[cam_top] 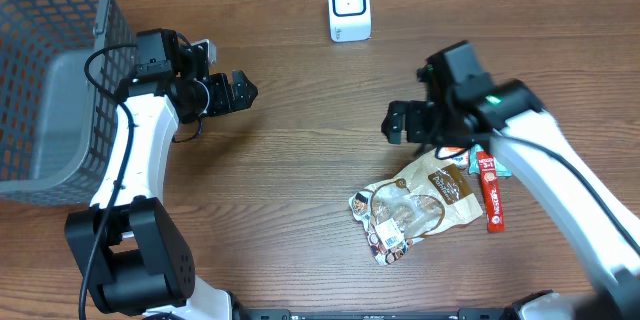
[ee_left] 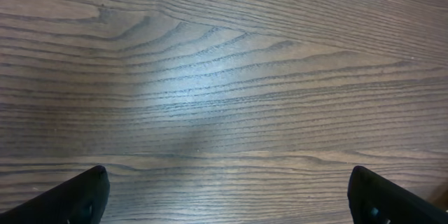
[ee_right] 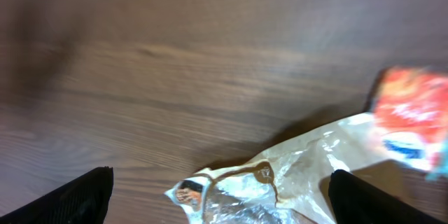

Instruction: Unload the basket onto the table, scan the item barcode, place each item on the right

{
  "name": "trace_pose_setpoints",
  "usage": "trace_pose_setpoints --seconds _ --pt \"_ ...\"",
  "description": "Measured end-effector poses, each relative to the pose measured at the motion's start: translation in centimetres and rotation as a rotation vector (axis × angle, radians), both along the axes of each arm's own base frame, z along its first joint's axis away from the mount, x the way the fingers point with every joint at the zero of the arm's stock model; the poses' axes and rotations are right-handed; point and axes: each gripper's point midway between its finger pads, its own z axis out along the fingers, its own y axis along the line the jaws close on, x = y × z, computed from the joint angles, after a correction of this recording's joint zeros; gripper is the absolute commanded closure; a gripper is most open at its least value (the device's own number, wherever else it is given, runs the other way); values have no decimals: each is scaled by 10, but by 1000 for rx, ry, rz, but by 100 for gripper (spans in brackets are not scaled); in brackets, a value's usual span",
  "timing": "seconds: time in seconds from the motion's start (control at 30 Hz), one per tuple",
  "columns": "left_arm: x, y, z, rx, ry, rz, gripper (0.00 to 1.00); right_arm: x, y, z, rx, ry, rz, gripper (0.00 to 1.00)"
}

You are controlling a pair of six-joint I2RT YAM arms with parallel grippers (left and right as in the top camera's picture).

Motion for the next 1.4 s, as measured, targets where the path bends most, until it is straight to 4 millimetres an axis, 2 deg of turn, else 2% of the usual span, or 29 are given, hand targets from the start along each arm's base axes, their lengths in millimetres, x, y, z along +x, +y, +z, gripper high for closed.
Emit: trace_pose_setpoints --seconds 0.17,0.2,0.23,0.3,0.37,0.57,0.7,0.9,1.07,1.27,1.4 --pt "0 0 0 0 0 0 0 -14 -21 89 38 -283 -33 0" --pt "0 0 0 0 0 0 1 -18 -25 99 40 -317 -33 0" --pt "0 0 0 0 0 0 0 -25 -30 117 49 -379 -33 0" --pt "0 0 0 0 0 0 0 -43 -43 142 53 -483 -34 0" --pt "0 0 0 1 -1 0 0 -58 -53 154 58 -550 -37 0" --pt "0 0 0 0 -1 0 0 -120 -85 151 83 -700 -59 0" --pt "1 0 0 0 -2 0 0 -146 -104 133 99 -777 -99 0" --pt "0 0 0 0 -2 0 0 -152 -118 119 107 -866 -164 0" --pt "0 0 0 0 -2 0 0 -149 -123 116 127 -951 -197 0" --pt "0 0 0 0 -2 0 0 -144 -127 130 169 -1116 -236 0" --pt "0 0 0 0 -2 0 0 -138 -125 155 196 -1287 -223 0"
